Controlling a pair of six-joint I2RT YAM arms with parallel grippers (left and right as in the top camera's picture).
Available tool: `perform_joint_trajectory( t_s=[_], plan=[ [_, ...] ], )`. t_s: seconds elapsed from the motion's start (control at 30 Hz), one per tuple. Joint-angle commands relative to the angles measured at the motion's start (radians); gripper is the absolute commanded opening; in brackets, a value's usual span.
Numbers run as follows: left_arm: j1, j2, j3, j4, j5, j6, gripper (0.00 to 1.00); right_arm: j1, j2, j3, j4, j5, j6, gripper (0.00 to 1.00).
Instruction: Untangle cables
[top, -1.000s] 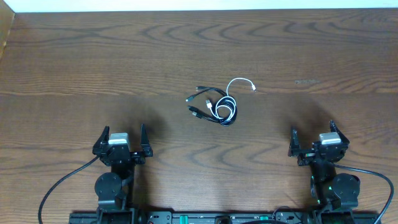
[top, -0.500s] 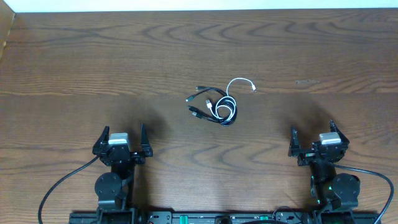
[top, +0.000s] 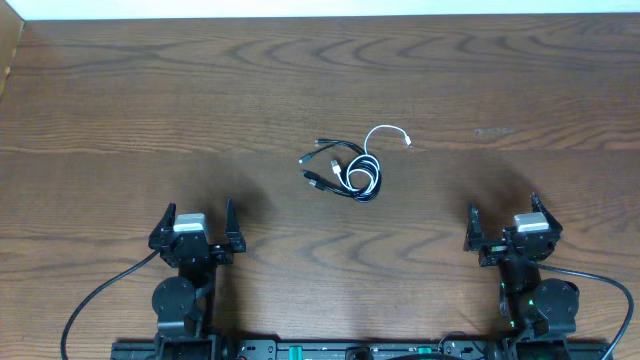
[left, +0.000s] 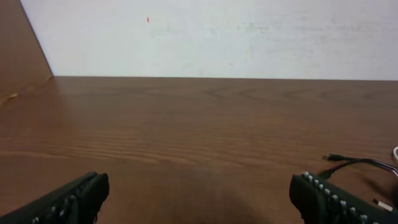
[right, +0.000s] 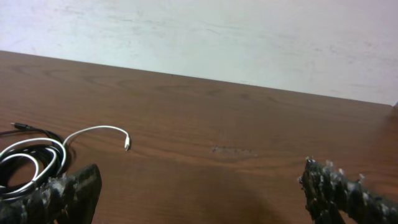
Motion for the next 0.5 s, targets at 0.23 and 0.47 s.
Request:
perform_joint_trajectory(
  t_s=[0.23, 0.47],
  plan=[
    [0.005, 0.131, 0.075, -0.072, -0.013, -0.114, 0.98, 0.010, 0.068, 0.080, -0.085, 0.053, 0.035, 0.99],
    [0.005, 0.354, 0.227, -0.091, -0.005, -0.134, 0.98, 0.010, 0.286, 0.209, -0.100, 0.052, 0.035, 0.99]
  ],
)
